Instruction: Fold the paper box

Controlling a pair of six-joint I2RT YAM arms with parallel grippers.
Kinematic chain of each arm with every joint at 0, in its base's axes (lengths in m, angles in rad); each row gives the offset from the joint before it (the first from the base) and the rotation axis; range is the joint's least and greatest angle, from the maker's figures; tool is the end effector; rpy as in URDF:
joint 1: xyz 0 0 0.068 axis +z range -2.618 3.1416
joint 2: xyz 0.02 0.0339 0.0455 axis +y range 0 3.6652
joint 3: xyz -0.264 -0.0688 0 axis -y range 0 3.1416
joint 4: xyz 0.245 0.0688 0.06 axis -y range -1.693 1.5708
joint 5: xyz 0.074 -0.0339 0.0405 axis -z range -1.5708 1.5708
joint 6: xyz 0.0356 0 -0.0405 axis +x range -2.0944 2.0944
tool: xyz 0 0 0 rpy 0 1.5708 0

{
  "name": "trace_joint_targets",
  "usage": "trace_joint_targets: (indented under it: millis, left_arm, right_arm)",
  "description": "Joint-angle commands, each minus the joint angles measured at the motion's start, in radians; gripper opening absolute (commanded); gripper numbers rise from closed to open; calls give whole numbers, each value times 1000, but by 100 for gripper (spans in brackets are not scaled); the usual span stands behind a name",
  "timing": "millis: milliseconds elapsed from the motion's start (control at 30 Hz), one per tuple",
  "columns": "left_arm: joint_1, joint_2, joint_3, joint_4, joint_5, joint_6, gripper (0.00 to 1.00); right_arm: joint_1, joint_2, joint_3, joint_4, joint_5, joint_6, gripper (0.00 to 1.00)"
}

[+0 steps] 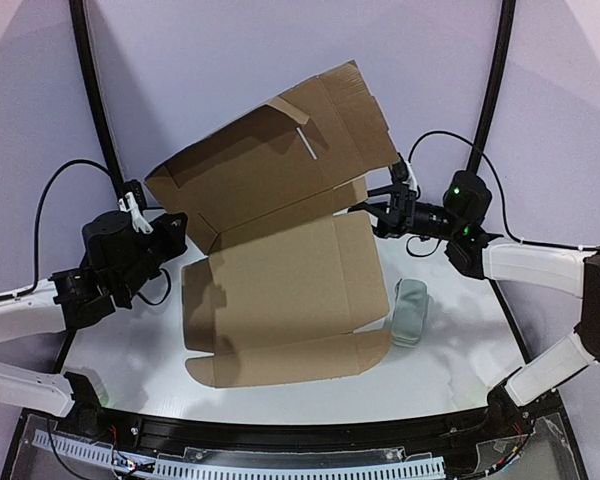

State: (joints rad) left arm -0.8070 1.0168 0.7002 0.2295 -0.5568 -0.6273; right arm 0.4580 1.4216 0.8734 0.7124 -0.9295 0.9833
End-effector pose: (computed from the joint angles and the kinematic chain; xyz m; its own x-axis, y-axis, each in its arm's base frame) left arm 0.1771 -0.1578 0.3097 -0.1949 -0.5170 -0.8335 0.1663 0.8201 -0.5475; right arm 0.2700 0.1649 0.3137 -0.7291 0.1957 -0.6558 -0.6617 0.0435 0.7485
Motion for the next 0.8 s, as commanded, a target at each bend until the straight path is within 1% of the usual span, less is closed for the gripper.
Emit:
trace_joint_targets:
  millis: [0,200,300,400,500,633,667,700,767]
  left_arm:
    - [4,18,14,47,8,1,1]
    - [3,49,22,56,41,9,1]
    - [3,62,28,58,64,20,1]
    - [3,65,21,83,75,10,1]
    - [3,55,12,109,87,-17,1]
    - [3,11,5,108,105,-37,1]
    - [3,4,5,108,108,-37,1]
    - [3,-10,0,109,114,-38,1]
    - [3,-28,-6,111,124,-42,1]
  right_arm:
    - [25,40,43,64,-24,26,98]
    - [38,90,69,98,-4,42,98]
    - [44,132,73,176,3,94,98]
    - [51,158,73,190,24,93,98]
    - [63,155,70,97,70,22,98]
    - [116,104,88,-176,215,-209,98]
    - [121,101,90,-188,225,-222,98]
    - [133,88,91,-224,268,-258,98]
    - [140,73,83,-231,327,-272,98]
